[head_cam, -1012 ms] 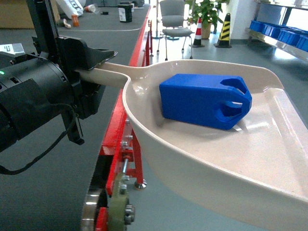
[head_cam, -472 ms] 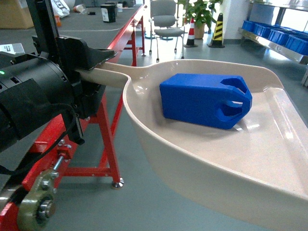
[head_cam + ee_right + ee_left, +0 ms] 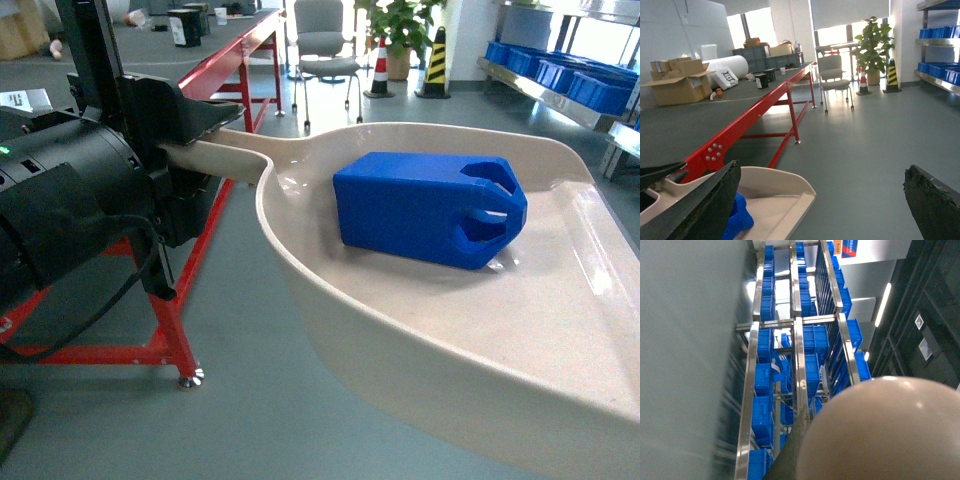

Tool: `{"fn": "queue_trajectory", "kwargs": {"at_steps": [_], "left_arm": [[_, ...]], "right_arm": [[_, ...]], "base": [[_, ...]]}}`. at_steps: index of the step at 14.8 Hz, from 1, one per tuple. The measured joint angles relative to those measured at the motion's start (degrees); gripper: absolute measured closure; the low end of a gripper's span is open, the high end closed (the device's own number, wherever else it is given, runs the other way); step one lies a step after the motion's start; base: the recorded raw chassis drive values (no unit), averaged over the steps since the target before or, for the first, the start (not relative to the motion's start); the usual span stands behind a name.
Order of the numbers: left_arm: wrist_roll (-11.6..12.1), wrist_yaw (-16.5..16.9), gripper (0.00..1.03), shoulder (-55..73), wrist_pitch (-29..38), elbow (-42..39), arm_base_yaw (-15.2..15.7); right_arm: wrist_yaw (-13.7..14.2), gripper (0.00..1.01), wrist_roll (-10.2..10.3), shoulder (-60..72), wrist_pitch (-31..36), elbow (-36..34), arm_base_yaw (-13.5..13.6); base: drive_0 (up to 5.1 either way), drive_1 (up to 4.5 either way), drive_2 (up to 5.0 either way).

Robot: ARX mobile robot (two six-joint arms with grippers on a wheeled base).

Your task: Place part in tray to right shelf

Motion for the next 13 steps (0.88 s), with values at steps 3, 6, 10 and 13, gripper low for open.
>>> {"fn": "queue_trajectory", "kwargs": {"at_steps": [3, 6, 10, 13], "left_arm": [[-0.02, -0.22, 0.91, -0.02, 0.15, 0.0, 0.04], [0.04, -0.04, 0.91, 0.0, -0.44, 0.0, -0.09], [-0.04, 0.59, 0.91, 0.0, 0.02, 0.0, -0.85], [0.02, -0.02, 0.91, -0.13, -0.15, 0.0, -0.22]], "right_arm": [[0.02, 0.03, -0.02, 0.0, 0.09, 0.0, 0.0], [0.02, 0.03, -0.02, 0.0, -0.02, 0.0, 0.0], [0.0, 0.03, -0.02, -0.02, 0.17, 0.0, 0.0], [0.0, 0.03, -0.02, 0.0, 0.04, 0.02, 0.0]], "base": [[5.0, -2.38, -2.4], [5.1, -2.3, -2.3], [1.2, -0.55, -0.5], [0.1, 3.52, -3.2]]}}
